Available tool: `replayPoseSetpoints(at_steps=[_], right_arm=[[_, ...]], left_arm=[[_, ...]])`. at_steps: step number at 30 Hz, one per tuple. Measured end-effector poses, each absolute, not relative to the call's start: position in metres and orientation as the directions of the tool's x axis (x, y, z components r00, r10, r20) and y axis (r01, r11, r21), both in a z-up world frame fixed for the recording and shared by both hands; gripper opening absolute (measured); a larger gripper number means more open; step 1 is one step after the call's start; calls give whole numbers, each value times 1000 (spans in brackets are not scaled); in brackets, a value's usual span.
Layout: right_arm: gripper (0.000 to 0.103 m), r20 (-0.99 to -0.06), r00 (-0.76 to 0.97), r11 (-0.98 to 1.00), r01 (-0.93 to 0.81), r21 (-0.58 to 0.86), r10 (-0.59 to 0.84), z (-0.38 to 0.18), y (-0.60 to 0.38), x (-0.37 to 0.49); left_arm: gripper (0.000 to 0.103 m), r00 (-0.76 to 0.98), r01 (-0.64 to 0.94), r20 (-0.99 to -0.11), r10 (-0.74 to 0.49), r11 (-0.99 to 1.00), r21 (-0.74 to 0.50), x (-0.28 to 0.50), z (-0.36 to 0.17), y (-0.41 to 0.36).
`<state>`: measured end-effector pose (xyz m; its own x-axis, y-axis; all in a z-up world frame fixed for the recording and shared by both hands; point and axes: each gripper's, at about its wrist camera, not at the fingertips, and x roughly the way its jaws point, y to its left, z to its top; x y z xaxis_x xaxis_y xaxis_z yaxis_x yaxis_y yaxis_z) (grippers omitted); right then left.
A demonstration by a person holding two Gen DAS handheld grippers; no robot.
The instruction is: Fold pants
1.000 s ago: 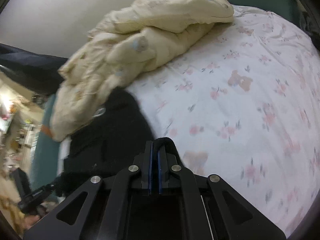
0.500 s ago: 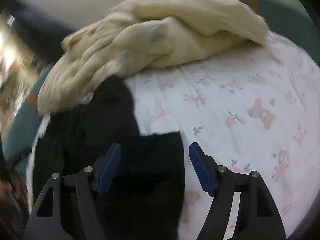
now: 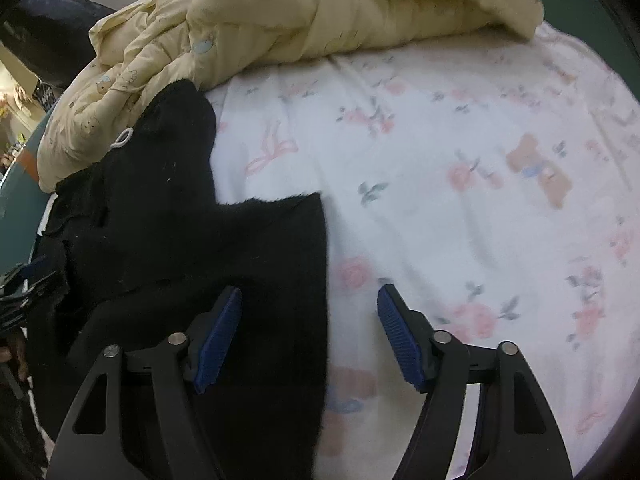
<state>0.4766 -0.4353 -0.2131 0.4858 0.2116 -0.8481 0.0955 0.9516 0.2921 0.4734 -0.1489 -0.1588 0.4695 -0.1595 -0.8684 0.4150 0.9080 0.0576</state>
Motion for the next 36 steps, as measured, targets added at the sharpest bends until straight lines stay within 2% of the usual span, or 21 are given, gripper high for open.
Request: replayPoseSetpoints(at_steps=[1, 3, 5, 7, 9, 12, 13, 15, 17, 18, 20, 21, 22, 24, 27, 32, 34, 36], right_arm=[[7, -852, 472, 953, 72, 295, 228, -215, -430, 479], [3, -837, 493, 958, 23, 286, 238, -207, -422, 476], [2, -774, 576, 953, -29, 302, 263, -186, -426, 468], [2, -737, 627, 921, 77, 382, 253, -183, -452, 466], [3, -767, 615, 914, 182, 363, 182, -194, -465, 470], [14, -840, 507, 910, 228, 345, 192, -215, -461, 485], [14, -865, 477, 925, 235, 297, 157, -216, -457, 488], [15, -846, 517, 938, 212, 276, 132, -207, -456, 485], [23, -837, 523, 929, 205, 308, 161, -203, -462, 485], [27, -835, 526, 930, 203, 307, 161, -202, -466, 485], [39, -822, 548, 930, 197, 309, 157, -198, -475, 482], [53, -809, 562, 922, 196, 334, 173, -197, -481, 481], [57, -796, 576, 916, 194, 352, 184, -196, -484, 480], [57, -779, 600, 919, 177, 352, 182, -193, -480, 483], [57, -792, 582, 932, 151, 329, 185, -195, -469, 497], [57, -795, 583, 951, 116, 285, 167, -197, -442, 521], [57, -768, 618, 970, 40, 241, 166, -187, -424, 523], [57, -741, 629, 965, -56, 257, 234, -177, -412, 522]], left_arm=[[1, 486, 402, -867, -108, 909, 112, 474, -159, -153], [1, 518, 383, -832, -198, 923, 19, 468, -140, -144], [0, 557, 325, -786, -267, 942, -89, 465, -122, -122], [0, 584, 224, -771, -253, 964, -146, 469, -118, -94], [0, 576, 140, -790, -210, 978, -157, 474, -127, -78], [1, 558, 85, -818, -138, 990, -109, 476, -140, -77], [4, 547, 80, -828, -122, 992, -92, 476, -143, -79], [4, 499, 91, -862, -90, 995, -51, 480, -148, -85], [26, 453, 85, -887, -91, 995, -58, 485, -153, -83], [32, 450, 79, -887, -108, 994, -81, 485, -152, -80], [51, 481, 70, -864, -149, 989, -132, 481, -144, -74], [53, 490, 72, -858, -154, 988, -136, 480, -143, -75], [53, 506, 75, -851, -144, 990, -124, 479, -142, -76], [53, 536, 84, -837, -112, 993, -79, 478, -141, -80], [53, 525, 141, -840, -139, 987, -75, 480, -146, -90], [50, 522, 216, -848, -92, 976, 27, 485, -159, -119], [49, 511, 215, -856, -81, 976, 36, 488, -162, -124], [49, 501, 214, -861, -92, 977, 20, 489, -165, -124]])
